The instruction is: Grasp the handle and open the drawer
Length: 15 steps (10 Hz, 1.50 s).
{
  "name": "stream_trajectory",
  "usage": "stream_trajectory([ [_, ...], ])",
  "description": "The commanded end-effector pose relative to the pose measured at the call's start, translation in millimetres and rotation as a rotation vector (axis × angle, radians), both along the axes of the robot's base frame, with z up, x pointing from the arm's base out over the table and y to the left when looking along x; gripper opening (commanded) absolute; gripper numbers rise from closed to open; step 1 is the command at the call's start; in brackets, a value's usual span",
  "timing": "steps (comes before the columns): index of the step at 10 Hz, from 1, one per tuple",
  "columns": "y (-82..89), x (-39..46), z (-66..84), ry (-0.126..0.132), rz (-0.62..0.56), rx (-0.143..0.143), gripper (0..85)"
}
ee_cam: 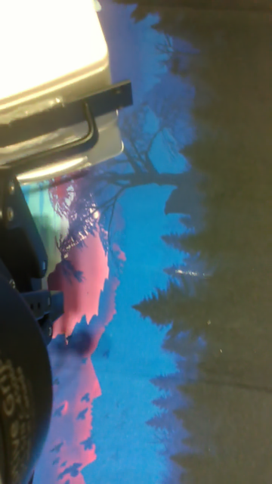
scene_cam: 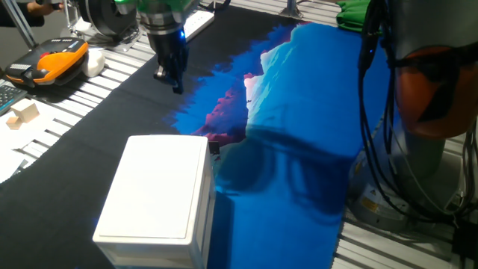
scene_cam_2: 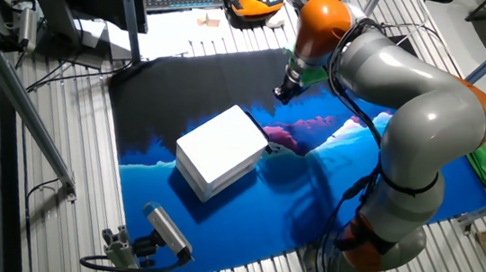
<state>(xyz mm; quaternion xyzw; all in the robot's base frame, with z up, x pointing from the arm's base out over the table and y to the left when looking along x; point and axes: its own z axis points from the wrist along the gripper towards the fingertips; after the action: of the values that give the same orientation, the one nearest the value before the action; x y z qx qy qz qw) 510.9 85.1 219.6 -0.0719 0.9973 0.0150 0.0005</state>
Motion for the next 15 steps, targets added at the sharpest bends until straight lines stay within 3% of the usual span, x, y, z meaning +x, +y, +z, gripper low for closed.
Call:
stream_trajectory([
  [1,1.9,-1.1,-0.2,-0.001,0.004,0.001,0.0],
  [7,26.4,-9.6,-7.8,-0.009,0.019,0.014,0.0],
  [15,38.3,-12.8,-9.5,-0.001,0.125,0.008,0.0],
])
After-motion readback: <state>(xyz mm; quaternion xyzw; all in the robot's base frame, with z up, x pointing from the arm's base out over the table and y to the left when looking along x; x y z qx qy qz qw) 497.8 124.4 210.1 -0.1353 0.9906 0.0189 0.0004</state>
